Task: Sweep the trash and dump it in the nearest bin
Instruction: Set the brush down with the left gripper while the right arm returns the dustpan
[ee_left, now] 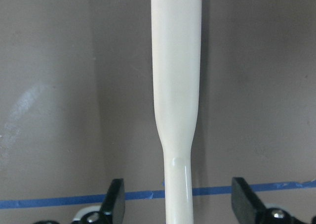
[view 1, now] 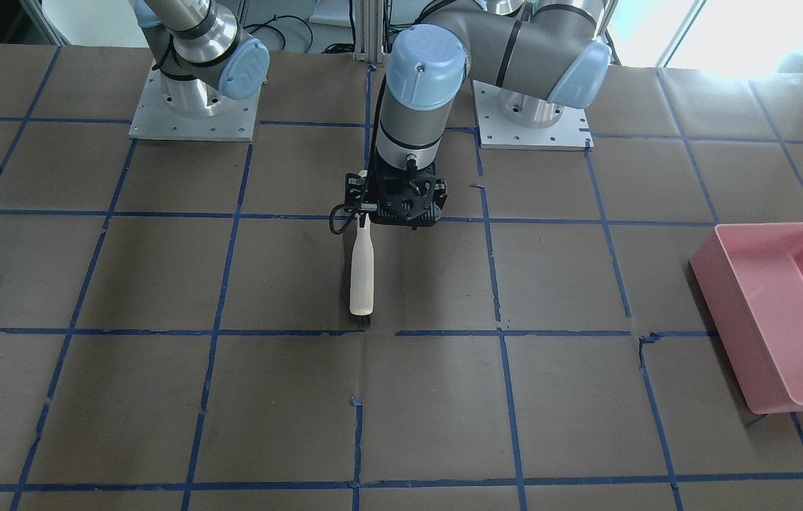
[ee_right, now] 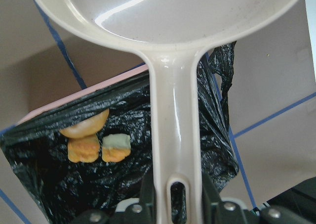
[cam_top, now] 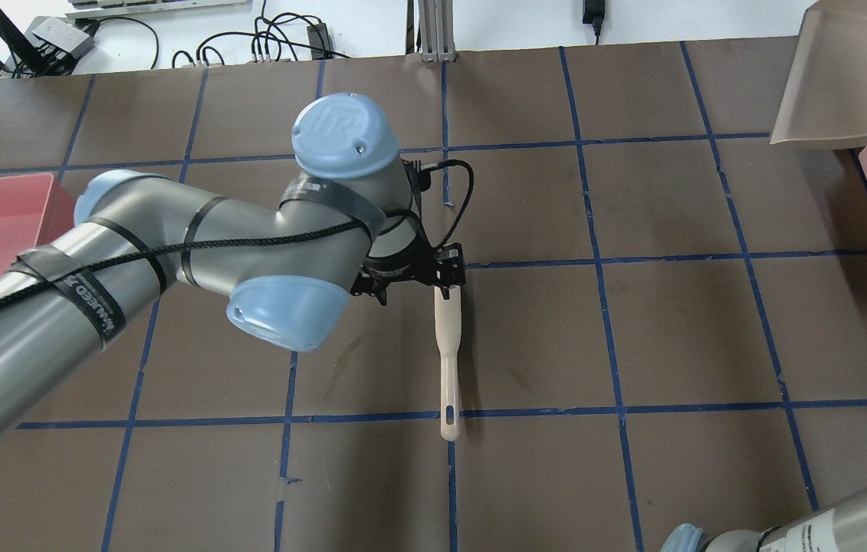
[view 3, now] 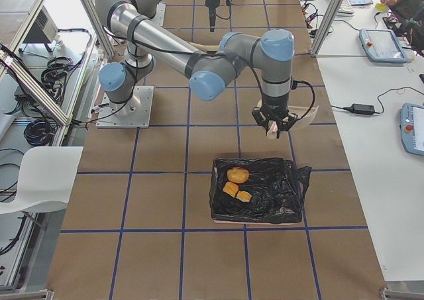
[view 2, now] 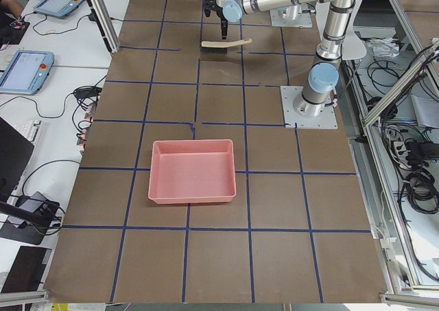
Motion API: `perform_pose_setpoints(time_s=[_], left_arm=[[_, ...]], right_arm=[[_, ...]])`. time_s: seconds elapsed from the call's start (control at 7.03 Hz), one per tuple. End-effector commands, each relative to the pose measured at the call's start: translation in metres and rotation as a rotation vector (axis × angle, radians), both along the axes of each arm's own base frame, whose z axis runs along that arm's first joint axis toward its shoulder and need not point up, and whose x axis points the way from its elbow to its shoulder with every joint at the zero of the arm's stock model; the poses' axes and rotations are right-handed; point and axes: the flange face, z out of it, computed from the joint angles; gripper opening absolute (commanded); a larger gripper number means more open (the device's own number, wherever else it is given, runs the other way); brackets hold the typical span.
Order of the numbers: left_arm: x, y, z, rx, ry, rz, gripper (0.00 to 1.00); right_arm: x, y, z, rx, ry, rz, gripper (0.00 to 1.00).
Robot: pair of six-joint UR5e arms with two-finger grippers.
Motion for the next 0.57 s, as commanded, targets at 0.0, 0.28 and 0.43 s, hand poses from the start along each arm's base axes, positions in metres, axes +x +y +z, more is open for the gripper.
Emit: perform_pose_setpoints(time_s=[0.0, 0.28, 0.43], left_arm=[[0.057, -0.014, 0.067, 0.018, -0.012, -0.047, 0.89], [0.119, -0.029, 0.104, 0.025, -0.107, -0.078, 1.0], [0.124, -0.032, 0.126, 0.077, -0.113, -0.072, 1.0]], right_arm=[[0.053, -0.011, -0.018, -0.017, -0.055, -0.108, 0.05], [0.138, -0.034, -0.022, -0.043, -0.086, -0.193, 0.06], [0.175, -0.041, -0.041, -0.021, -0.115, -0.202, 0.06]])
